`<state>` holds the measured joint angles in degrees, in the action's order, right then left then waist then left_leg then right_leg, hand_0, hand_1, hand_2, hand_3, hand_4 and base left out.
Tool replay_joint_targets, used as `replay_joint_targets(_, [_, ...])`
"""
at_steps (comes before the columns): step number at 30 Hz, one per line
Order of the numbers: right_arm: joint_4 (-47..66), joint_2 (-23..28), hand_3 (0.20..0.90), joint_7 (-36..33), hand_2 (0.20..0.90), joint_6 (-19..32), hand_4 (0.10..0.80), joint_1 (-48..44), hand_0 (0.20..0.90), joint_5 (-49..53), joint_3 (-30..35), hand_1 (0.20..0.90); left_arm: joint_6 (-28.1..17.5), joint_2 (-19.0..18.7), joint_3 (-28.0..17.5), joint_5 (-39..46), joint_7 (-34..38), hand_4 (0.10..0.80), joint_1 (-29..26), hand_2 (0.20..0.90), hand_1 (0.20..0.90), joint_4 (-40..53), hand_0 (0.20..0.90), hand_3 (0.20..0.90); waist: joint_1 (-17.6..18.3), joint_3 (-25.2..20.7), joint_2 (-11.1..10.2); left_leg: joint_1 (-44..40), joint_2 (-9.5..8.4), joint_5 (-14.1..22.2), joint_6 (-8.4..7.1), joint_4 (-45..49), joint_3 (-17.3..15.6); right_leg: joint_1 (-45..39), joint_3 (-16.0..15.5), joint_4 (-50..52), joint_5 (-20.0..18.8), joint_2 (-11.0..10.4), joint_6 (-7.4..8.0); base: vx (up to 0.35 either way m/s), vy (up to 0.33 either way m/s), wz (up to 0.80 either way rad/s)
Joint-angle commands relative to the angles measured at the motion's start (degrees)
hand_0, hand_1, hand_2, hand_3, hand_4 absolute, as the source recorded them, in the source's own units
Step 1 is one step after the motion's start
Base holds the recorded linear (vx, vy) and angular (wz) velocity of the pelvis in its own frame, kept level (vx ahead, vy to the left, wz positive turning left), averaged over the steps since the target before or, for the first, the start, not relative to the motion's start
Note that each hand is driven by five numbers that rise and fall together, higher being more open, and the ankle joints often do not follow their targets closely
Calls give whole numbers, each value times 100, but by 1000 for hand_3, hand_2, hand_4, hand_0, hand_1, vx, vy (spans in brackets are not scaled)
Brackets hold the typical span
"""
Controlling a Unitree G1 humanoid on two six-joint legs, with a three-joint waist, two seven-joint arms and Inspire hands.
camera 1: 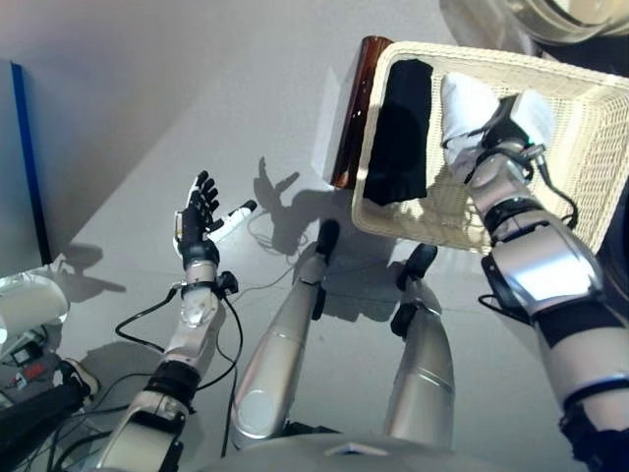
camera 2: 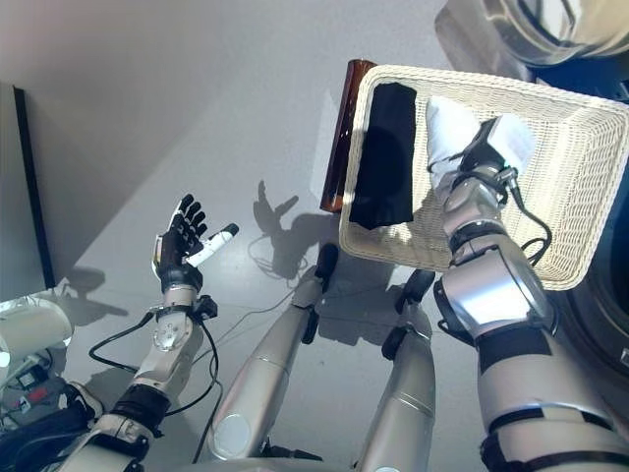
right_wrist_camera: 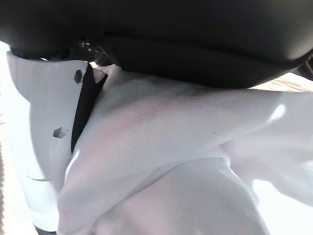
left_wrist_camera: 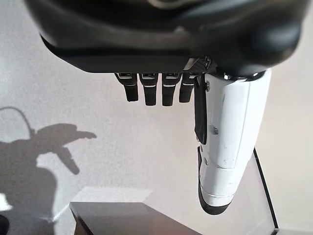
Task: Pick up the clothes and place them into the washing machine
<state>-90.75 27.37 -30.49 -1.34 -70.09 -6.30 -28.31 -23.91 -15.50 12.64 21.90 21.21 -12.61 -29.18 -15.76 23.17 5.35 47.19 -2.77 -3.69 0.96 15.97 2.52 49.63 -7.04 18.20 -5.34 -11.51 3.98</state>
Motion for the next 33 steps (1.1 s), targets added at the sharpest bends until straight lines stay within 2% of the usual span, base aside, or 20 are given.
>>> replay_joint_targets(1, [126,370,200,-249,200,122,300,-43,200,246,3,200,-251,-224,-151,-124,66,800,313,900,900,139,900,900,144,-118,407,108,-162,42,-298,-167,-123,-439,141,-107,320,140,-66,-13,-9,-18])
replay_joint_targets(4, [335,482,200,-249,200,424,300,224,200,861,415,200,-253,-235,-134,-73,-16,800,395,900,900,-62,900,900,197,-213,426,-35,-142,54,-283,-205,-170,-575,209,-220,266,158,-54,4,-4,-13])
replay_joint_targets(7, [475,557,200,-177,200,803,300,505,200,1899,1070,200,-264,-252,-119,-28,-96,800,488,900,900,-215,900,900,251,-331,478,-240,-126,52,-281,-298,-214,-749,259,-338,244,169,-44,27,-4,-22])
replay_joint_targets(10, [821,491,200,-12,200,1466,300,924,200,3711,2059,200,-241,-277,-72,-40,-175,800,559,900,900,-345,900,900,315,-448,544,-462,-109,75,-274,-392,-271,-938,313,-470,235,181,-25,41,4,-13])
replay_joint_targets(15, [1888,-405,200,869,200,2753,300,1724,200,6884,3363,200,-270,-207,14,160,-309,800,610,900,900,-558,900,900,442,-587,628,-694,-75,90,-270,-530,-360,-1128,410,-649,219,213,-8,34,6,-16])
replay_joint_targets(18, [2242,-718,200,1272,200,3082,300,1956,200,7663,3733,200,-321,-93,99,322,-435,800,685,900,900,-605,900,900,488,-661,721,-772,-67,86,-267,-568,-390,-1194,455,-708,222,226,-10,21,-1,-17])
replay_joint_targets(25, [2823,-913,200,1450,200,3764,300,2129,200,8216,4228,200,-441,31,288,578,-655,800,839,900,900,-851,900,900,527,-850,962,-878,-74,75,-274,-641,-491,-1239,564,-790,216,265,-17,17,2,-9])
replay_joint_targets(33, [3105,-804,200,1214,200,4140,300,2067,200,8173,4549,200,-495,124,566,682,-783,800,875,900,900,-908,900,900,596,-1016,1230,-933,-48,126,-287,-641,-594,-1179,718,-701,300,317,-37,37,16,-11])
